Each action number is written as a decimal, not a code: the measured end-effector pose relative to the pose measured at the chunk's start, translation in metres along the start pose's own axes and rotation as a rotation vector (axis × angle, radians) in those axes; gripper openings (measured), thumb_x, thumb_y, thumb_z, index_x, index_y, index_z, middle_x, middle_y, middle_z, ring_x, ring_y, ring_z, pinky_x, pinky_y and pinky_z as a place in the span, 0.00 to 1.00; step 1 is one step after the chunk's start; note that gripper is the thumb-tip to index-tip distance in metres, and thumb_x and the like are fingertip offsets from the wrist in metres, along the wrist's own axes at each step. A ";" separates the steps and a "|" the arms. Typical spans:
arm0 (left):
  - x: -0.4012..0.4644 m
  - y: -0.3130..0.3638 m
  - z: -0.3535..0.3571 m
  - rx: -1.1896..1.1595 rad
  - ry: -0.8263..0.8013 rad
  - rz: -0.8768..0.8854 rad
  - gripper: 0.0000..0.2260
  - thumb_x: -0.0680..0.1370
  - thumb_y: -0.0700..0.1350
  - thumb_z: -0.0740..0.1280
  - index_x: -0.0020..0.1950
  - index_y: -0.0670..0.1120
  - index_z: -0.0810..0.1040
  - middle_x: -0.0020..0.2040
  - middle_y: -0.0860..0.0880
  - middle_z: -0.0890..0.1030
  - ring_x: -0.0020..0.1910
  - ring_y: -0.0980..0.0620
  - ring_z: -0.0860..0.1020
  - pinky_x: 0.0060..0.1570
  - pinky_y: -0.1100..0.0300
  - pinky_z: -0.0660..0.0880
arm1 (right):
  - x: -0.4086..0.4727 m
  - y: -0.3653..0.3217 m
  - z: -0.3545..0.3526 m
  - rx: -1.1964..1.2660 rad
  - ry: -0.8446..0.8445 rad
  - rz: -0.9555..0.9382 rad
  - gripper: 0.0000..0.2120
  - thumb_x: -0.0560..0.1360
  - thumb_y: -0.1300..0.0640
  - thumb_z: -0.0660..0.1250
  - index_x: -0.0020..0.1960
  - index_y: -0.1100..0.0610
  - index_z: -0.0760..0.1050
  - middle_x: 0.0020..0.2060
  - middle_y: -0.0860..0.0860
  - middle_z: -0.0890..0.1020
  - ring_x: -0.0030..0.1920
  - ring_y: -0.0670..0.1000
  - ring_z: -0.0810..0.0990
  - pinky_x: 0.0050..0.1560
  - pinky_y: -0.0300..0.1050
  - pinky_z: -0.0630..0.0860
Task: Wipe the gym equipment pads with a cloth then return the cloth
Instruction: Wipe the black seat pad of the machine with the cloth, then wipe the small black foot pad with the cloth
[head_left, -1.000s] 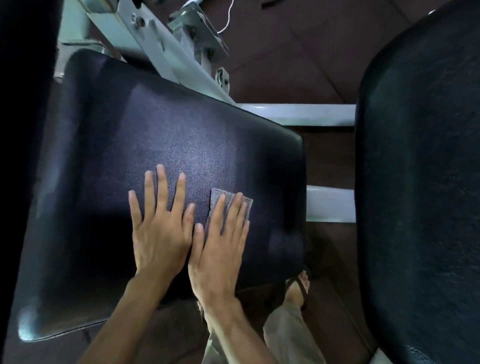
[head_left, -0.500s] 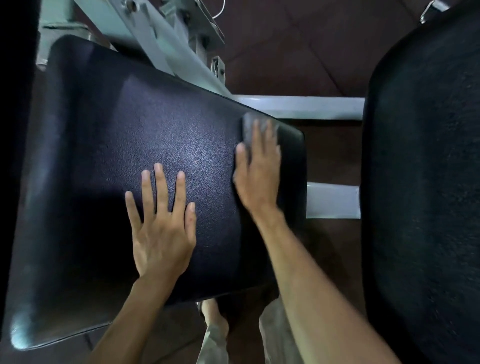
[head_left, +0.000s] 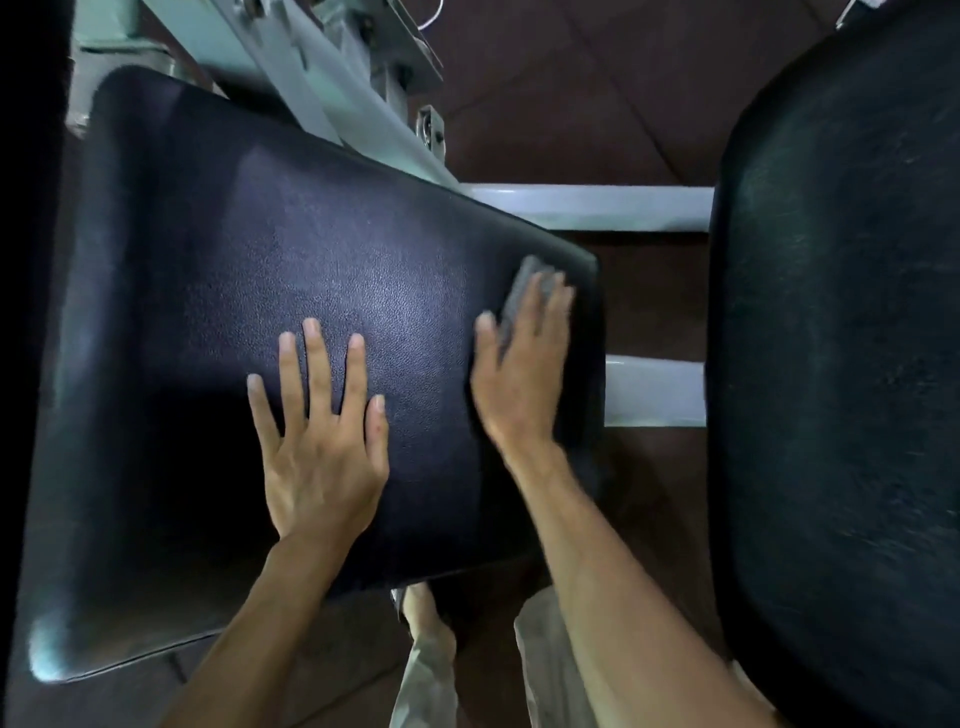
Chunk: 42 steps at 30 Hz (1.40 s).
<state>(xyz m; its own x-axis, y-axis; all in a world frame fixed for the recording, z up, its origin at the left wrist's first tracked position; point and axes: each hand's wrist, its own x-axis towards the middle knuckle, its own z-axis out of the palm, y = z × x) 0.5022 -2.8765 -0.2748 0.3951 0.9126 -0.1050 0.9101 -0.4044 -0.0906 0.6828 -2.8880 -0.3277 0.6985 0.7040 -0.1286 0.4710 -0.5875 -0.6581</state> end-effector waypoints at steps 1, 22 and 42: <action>-0.001 0.000 0.000 -0.013 -0.002 -0.008 0.26 0.84 0.53 0.47 0.81 0.50 0.51 0.82 0.44 0.45 0.82 0.44 0.45 0.78 0.40 0.44 | -0.031 -0.004 0.000 -0.008 -0.067 -0.098 0.32 0.83 0.48 0.55 0.79 0.64 0.52 0.80 0.61 0.53 0.80 0.59 0.48 0.80 0.53 0.50; -0.238 0.027 -0.140 -0.056 -0.654 0.709 0.28 0.82 0.57 0.40 0.80 0.48 0.55 0.82 0.43 0.52 0.82 0.46 0.47 0.78 0.45 0.48 | -0.387 -0.011 -0.180 0.326 -0.025 0.533 0.29 0.84 0.56 0.55 0.80 0.58 0.45 0.80 0.55 0.45 0.78 0.46 0.47 0.63 0.16 0.40; -0.705 0.263 -0.168 0.256 -0.616 1.610 0.24 0.85 0.53 0.48 0.80 0.48 0.56 0.81 0.45 0.57 0.81 0.47 0.51 0.78 0.47 0.52 | -0.832 0.200 -0.366 0.612 0.750 1.188 0.25 0.84 0.51 0.54 0.80 0.52 0.54 0.77 0.53 0.64 0.71 0.57 0.72 0.69 0.52 0.71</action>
<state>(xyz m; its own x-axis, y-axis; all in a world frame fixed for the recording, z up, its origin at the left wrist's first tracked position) 0.4840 -3.6157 -0.0583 0.6516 -0.5071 -0.5642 -0.3766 -0.8618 0.3397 0.3929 -3.7373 -0.0802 0.6905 -0.5064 -0.5164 -0.6948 -0.2660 -0.6682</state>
